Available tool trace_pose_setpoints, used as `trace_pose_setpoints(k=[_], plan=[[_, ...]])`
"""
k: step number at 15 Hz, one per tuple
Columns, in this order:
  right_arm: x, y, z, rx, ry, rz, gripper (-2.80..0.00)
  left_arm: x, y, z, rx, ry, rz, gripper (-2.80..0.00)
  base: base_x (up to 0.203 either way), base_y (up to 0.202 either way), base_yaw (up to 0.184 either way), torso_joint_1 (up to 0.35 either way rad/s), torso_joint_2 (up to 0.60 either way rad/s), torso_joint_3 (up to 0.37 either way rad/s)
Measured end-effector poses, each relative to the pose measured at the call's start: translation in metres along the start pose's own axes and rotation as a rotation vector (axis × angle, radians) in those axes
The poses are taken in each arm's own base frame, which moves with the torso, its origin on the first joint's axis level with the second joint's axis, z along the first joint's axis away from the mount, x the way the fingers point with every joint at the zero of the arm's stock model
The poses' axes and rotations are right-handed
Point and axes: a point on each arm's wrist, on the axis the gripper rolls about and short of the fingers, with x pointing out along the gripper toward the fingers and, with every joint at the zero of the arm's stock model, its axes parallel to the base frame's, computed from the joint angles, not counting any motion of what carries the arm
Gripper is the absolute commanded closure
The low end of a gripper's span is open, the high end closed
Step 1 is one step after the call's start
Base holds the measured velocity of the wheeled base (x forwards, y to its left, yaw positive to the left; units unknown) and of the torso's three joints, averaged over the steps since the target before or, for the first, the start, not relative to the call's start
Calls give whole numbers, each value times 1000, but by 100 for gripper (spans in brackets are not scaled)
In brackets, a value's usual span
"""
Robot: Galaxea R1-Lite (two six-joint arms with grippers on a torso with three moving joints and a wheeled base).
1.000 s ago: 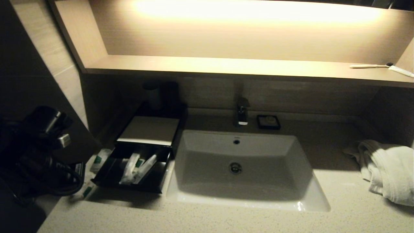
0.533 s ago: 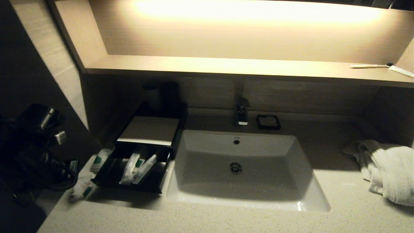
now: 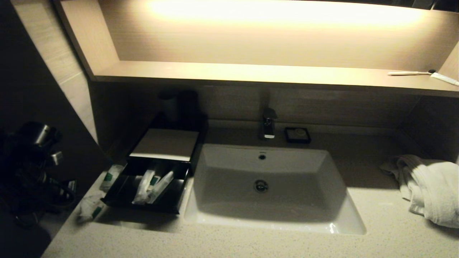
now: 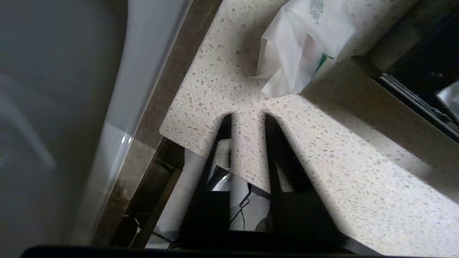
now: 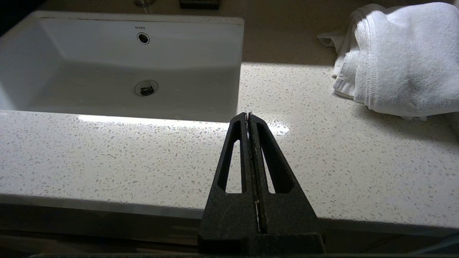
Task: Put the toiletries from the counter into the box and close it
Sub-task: Pick up the bathroom toiletry
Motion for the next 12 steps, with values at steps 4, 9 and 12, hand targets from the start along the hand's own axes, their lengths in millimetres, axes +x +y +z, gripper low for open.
trace_pose_setpoints(k=[4, 9, 12], plan=[[0, 0, 0, 0, 0, 0, 0, 4, -1, 2, -1, 1, -38, -280, 0, 0, 0, 0, 0, 0], [0, 0, 0, 0, -1, 0, 0, 14, -2, 5, -3, 21, -37, -280, 0, 0, 0, 0, 0, 0], [0, 0, 0, 0, 0, 0, 0, 24, 1, 11, -22, 14, -44, -280, 0, 0, 0, 0, 0, 0]])
